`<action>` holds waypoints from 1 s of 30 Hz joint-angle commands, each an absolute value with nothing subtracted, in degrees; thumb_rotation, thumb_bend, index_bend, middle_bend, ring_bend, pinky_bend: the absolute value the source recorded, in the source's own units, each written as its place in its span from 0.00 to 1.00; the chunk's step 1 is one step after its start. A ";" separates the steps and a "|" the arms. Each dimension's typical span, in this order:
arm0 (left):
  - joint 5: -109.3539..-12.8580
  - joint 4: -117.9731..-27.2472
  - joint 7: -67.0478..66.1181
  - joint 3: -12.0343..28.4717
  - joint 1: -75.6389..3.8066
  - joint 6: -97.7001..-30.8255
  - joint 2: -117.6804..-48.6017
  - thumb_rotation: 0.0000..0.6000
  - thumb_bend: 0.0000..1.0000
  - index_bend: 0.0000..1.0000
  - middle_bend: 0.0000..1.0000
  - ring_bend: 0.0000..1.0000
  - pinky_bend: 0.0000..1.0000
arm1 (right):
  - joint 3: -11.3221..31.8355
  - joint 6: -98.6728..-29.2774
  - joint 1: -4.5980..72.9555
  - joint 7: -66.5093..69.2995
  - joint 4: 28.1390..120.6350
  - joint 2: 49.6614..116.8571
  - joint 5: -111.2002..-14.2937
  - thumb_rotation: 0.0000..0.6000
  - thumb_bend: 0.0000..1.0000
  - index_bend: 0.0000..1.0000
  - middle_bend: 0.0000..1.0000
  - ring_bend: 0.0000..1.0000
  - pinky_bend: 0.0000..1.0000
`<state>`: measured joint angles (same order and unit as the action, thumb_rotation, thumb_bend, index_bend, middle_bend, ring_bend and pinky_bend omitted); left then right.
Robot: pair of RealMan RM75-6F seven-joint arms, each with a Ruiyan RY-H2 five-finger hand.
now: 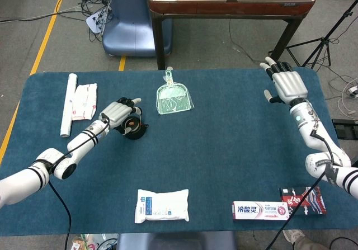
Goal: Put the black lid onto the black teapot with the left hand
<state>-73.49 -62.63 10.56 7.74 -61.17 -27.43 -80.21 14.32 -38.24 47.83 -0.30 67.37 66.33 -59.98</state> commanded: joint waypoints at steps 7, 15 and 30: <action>-69.89 -68.89 5.37 7.32 -57.93 -31.82 -77.45 1.00 0.31 0.24 0.00 0.00 0.00 | 14.40 -38.96 47.47 0.94 68.37 66.09 -61.47 1.00 0.45 0.00 0.00 0.00 0.00; -64.37 -73.13 -1.43 6.92 -56.30 -34.72 -77.25 1.00 0.31 0.24 0.00 0.00 0.00 | 14.00 -39.42 46.58 2.91 68.95 65.64 -63.35 1.00 0.45 0.00 0.00 0.00 0.00; -55.90 -77.57 -11.38 5.97 -55.09 -39.05 -78.86 1.00 0.31 0.24 0.00 0.00 0.00 | 13.26 -40.50 45.19 7.79 69.15 64.73 -68.17 1.00 0.45 0.00 0.00 0.00 0.00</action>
<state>-56.23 -77.38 -11.03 6.08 -55.18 -38.78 -78.67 13.29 -40.47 45.22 7.77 69.11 64.76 -68.16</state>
